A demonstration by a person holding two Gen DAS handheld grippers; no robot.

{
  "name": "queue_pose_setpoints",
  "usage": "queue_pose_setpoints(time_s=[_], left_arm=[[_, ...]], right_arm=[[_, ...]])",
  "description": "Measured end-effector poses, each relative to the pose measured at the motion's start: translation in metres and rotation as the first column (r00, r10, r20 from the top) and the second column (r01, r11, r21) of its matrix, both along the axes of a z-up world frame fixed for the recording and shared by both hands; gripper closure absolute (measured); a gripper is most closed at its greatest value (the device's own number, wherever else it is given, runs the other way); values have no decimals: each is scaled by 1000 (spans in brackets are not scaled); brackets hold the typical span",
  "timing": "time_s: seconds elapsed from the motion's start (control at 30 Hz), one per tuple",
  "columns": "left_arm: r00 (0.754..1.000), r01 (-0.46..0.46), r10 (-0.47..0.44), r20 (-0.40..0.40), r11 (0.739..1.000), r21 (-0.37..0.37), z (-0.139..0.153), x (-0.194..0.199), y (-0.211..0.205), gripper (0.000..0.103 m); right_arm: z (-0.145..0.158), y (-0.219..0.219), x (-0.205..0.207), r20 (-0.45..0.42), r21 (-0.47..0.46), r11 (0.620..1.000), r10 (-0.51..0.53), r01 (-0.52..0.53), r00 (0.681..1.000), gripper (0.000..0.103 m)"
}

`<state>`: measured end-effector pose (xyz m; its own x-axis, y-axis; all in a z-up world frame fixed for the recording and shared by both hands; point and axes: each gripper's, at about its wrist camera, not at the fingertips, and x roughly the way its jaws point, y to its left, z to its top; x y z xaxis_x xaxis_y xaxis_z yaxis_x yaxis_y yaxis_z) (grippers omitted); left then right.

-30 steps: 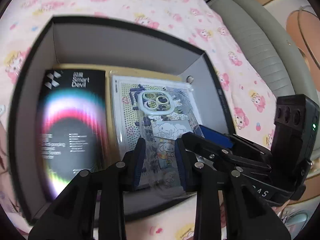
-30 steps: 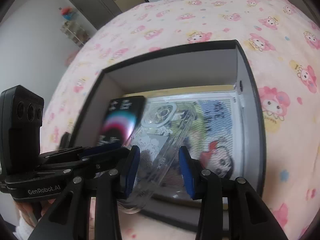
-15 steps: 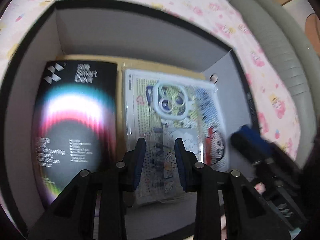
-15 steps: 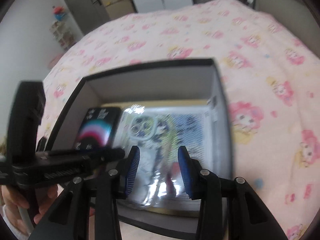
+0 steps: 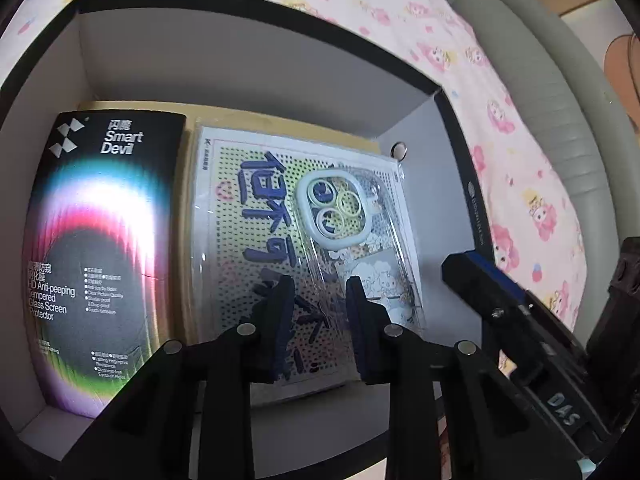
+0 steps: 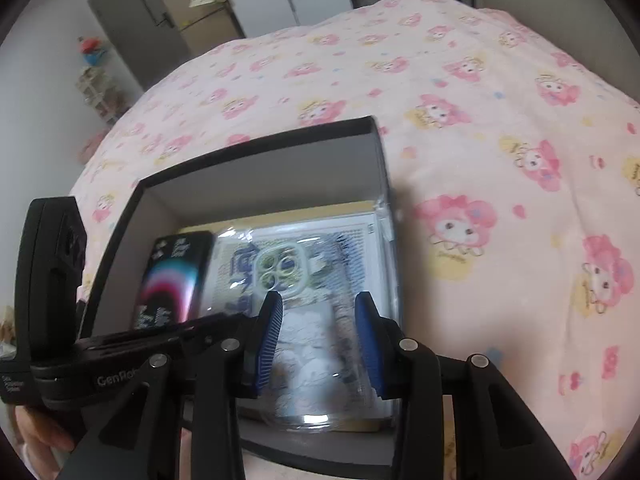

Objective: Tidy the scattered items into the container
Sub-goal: 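Lower the phone case onto the bead-art kit and open the left gripper, then withdraw the left gripper from the shoebox toward the remaining items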

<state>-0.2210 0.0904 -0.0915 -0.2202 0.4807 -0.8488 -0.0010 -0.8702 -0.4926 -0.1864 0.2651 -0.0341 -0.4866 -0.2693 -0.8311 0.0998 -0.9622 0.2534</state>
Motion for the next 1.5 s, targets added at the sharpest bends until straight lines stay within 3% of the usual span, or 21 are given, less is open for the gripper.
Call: queue_pose_setpoints(time_s=[0.23, 0.4, 0.6, 0.73, 0.9, 1.13, 1.27, 1.5], left_arm=[[998, 24, -26, 64, 999, 36, -12, -9, 27, 77], [997, 33, -39, 61, 995, 94, -12, -7, 30, 76], [1000, 14, -12, -20, 994, 108, 6, 3, 14, 72], [995, -7, 14, -98, 998, 66, 26, 18, 0, 69], [985, -48, 51, -166, 999, 19, 44, 43, -19, 65], [976, -33, 19, -216, 997, -63, 64, 76, -29, 56], [967, -22, 3, -253, 997, -69, 80, 108, -51, 55], [955, -3, -10, -295, 999, -43, 100, 144, -69, 55]], right_arm=[[11, 11, 6, -46, -25, 999, -45, 44, 998, 68], [6, 20, -1, -20, -67, 996, -66, 64, 998, 69], [7, 14, 3, -33, -44, 998, -51, 49, 998, 69], [12, 11, 6, -61, -24, 996, -85, 84, 994, 63], [24, -3, 23, -117, 10, 998, -55, 57, 992, 57], [37, -20, 63, -140, -25, 998, -54, 51, 989, 50], [46, -31, 88, -153, -23, 999, -50, 47, 987, 43], [66, -49, 127, -173, -54, 998, -21, 12, 985, 43]])
